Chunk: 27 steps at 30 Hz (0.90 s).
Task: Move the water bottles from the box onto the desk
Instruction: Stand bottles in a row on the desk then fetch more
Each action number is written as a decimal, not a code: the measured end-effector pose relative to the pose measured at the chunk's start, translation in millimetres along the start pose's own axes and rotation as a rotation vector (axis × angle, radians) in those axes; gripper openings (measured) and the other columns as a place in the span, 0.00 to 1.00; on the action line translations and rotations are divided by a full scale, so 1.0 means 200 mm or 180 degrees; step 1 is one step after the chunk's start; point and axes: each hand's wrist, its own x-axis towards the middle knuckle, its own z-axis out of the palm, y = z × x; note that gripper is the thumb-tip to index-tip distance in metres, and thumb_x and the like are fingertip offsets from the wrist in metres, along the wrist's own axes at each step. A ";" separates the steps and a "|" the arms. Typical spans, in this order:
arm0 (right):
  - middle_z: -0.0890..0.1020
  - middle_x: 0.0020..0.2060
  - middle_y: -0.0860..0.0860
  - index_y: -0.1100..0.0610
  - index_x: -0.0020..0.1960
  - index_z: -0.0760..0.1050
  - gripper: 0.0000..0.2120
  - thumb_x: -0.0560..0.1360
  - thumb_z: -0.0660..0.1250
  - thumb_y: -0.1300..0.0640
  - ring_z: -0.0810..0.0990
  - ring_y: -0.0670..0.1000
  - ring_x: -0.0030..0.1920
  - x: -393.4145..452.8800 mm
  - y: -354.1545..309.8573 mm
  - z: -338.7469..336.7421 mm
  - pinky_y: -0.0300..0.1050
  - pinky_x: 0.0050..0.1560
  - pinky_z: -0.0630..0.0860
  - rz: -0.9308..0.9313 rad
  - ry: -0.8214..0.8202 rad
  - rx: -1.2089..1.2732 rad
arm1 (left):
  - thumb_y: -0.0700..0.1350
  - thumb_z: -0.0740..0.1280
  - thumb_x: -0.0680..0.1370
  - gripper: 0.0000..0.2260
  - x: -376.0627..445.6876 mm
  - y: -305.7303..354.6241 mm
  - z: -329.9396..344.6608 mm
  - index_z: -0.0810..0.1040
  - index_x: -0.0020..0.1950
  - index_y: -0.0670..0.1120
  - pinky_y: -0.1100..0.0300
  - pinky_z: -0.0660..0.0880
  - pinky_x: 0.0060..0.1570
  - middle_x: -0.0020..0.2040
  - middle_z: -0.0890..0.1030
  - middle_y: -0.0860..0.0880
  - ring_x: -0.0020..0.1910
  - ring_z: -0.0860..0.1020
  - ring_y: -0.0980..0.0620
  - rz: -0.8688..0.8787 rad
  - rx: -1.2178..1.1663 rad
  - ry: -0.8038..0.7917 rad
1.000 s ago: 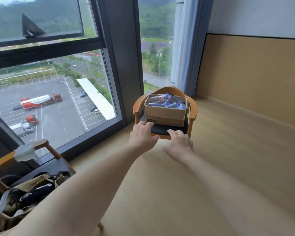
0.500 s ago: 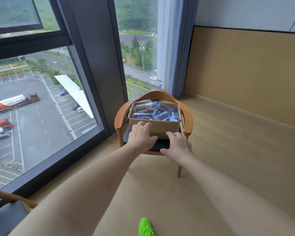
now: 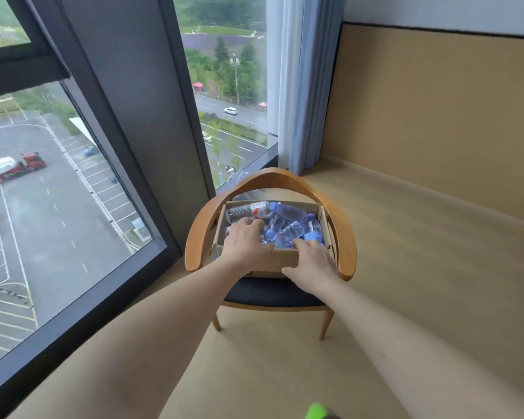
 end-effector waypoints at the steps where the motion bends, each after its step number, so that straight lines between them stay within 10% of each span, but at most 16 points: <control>1: 0.72 0.69 0.54 0.50 0.77 0.63 0.34 0.76 0.71 0.42 0.70 0.57 0.69 0.07 0.01 0.00 0.55 0.66 0.73 0.0013 -0.0041 0.0001 | 0.54 0.70 0.78 0.25 0.07 -0.01 0.02 0.74 0.73 0.48 0.48 0.72 0.64 0.69 0.74 0.45 0.69 0.70 0.44 -0.0042 -0.0004 -0.0019; 27: 0.65 0.72 0.54 0.50 0.77 0.61 0.36 0.73 0.73 0.55 0.63 0.58 0.70 1.94 0.36 0.36 0.53 0.67 0.66 -0.0091 -0.1211 -0.0252 | 0.55 0.74 0.76 0.27 1.54 -0.22 0.83 0.71 0.69 0.45 0.50 0.76 0.55 0.63 0.77 0.44 0.61 0.77 0.43 -0.1547 -0.0296 -0.1448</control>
